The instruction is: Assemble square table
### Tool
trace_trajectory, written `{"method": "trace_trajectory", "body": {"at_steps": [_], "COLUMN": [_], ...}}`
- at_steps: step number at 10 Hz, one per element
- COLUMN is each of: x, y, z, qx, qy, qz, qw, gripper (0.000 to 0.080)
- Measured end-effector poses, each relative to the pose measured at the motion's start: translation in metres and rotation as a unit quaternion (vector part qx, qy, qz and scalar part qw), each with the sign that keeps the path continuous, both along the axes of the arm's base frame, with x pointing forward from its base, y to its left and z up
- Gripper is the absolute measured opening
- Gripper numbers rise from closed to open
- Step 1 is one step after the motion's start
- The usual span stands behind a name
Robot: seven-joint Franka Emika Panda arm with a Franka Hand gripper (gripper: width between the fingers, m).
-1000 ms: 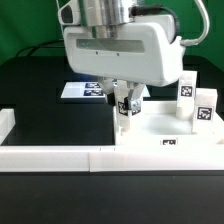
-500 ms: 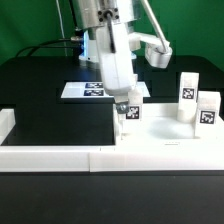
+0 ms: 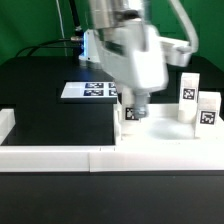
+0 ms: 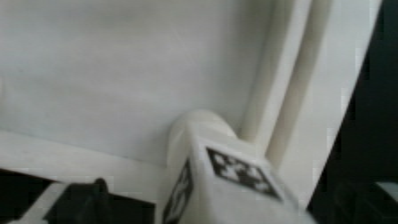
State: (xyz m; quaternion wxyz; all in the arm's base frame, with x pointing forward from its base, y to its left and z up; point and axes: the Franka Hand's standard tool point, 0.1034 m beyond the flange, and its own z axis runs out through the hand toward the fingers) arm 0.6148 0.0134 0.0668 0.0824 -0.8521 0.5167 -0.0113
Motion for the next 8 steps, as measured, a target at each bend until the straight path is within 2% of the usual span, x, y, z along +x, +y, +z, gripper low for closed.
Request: {"method": "trace_trajectory", "body": {"at_steps": [1,4,5,7,8], "x": [-0.0006,-0.0012,-0.0026,-0.0051,-0.0049], "y": [-0.0008,-0.0017,-0.0024,-0.0040,-0.0034], "z": [-0.0005,-0.0009,-0.0007,-0.0017,-0.0016], "qx": [0.003,-0.013,-0.027,-0.035,-0.033], "qy": [0.000,-0.014,-0.018,-0.024,-0.024], "qz": [0.003,0.137,0.245,0.353,0.346], "qw": [1.000,0.990,0.969,0.935,0.937], "gripper": [0.0639,0.0649,0.0649,0.0649,0.0649]}}
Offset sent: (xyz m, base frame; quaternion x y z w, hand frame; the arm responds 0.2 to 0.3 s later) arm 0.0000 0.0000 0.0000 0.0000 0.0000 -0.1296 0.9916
